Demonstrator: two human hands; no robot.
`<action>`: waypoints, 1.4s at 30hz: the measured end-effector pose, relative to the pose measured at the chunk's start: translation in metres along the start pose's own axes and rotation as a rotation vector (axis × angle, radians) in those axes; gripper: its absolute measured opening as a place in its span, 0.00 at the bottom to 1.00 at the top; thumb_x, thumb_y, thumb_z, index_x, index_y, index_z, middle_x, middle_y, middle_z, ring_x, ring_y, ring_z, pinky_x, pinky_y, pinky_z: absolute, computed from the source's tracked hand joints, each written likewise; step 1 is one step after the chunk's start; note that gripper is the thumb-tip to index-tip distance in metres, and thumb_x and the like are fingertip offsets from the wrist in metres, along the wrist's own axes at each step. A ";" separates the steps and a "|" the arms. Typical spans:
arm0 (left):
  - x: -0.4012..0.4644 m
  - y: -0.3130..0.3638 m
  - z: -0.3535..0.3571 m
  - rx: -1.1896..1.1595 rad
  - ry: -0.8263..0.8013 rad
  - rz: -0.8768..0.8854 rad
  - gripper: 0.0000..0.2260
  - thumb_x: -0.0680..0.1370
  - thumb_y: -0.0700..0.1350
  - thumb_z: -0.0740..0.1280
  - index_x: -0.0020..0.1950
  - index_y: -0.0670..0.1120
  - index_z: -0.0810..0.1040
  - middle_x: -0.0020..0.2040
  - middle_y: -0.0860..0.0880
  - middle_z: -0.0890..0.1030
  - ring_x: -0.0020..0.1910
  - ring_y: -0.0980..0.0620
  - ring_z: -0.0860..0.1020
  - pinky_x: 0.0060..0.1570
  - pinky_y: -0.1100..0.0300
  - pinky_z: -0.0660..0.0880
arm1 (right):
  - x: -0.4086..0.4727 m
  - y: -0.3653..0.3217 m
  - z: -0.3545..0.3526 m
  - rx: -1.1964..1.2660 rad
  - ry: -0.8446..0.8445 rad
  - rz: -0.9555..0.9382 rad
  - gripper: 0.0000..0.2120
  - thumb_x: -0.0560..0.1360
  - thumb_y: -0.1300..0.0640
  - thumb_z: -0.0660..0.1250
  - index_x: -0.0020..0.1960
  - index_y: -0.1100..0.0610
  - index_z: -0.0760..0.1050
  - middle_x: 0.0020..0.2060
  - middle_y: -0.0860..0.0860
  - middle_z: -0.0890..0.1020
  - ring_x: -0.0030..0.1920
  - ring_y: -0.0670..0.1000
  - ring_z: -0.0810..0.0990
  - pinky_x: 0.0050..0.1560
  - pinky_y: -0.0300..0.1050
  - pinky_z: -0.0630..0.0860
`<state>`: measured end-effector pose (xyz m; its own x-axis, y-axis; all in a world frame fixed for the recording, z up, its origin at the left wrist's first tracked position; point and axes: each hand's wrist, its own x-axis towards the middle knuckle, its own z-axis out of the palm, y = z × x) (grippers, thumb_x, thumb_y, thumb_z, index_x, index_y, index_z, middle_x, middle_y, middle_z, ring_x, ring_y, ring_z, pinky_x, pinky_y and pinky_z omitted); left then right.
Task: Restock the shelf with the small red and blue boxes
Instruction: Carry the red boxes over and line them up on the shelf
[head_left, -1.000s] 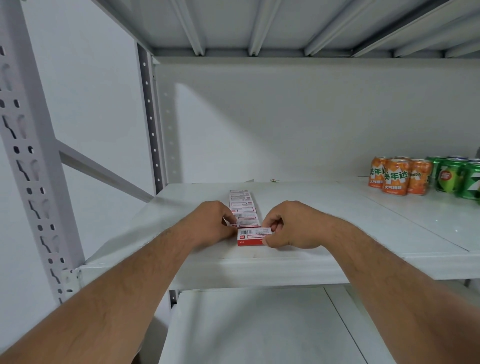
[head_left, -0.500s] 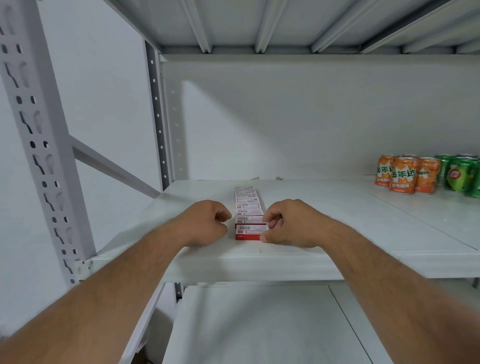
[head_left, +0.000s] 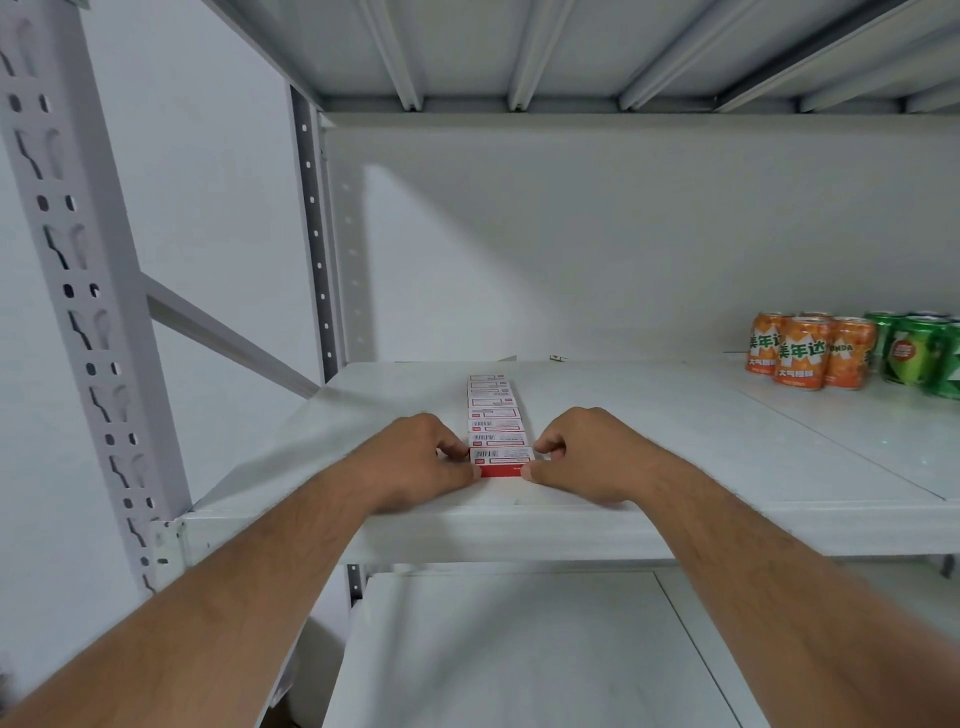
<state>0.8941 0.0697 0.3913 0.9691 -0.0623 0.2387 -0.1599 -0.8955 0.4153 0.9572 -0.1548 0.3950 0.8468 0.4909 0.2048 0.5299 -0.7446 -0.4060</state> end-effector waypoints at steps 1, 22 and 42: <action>0.000 0.000 0.000 -0.003 -0.001 0.001 0.11 0.72 0.65 0.68 0.51 0.65 0.84 0.31 0.63 0.76 0.29 0.65 0.73 0.32 0.67 0.65 | 0.001 0.000 0.001 0.000 -0.001 -0.004 0.17 0.71 0.40 0.71 0.47 0.54 0.84 0.37 0.54 0.83 0.31 0.47 0.72 0.34 0.44 0.71; -0.020 0.017 -0.007 0.243 -0.025 -0.160 0.30 0.77 0.64 0.61 0.76 0.54 0.64 0.75 0.54 0.67 0.72 0.50 0.68 0.70 0.53 0.66 | -0.035 -0.021 -0.009 -0.207 0.025 0.001 0.25 0.78 0.36 0.62 0.70 0.49 0.73 0.66 0.47 0.76 0.69 0.51 0.71 0.67 0.50 0.71; -0.193 0.163 0.025 0.486 0.136 -0.604 0.28 0.80 0.61 0.54 0.77 0.52 0.62 0.75 0.50 0.67 0.72 0.45 0.67 0.68 0.49 0.66 | -0.162 -0.041 -0.025 -0.236 -0.134 -0.467 0.28 0.81 0.38 0.57 0.76 0.52 0.65 0.75 0.50 0.68 0.74 0.54 0.66 0.70 0.53 0.68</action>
<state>0.6861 -0.0746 0.3913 0.8253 0.5233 0.2122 0.5180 -0.8512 0.0845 0.8000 -0.2153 0.4010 0.5135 0.8360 0.1935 0.8577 -0.5071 -0.0848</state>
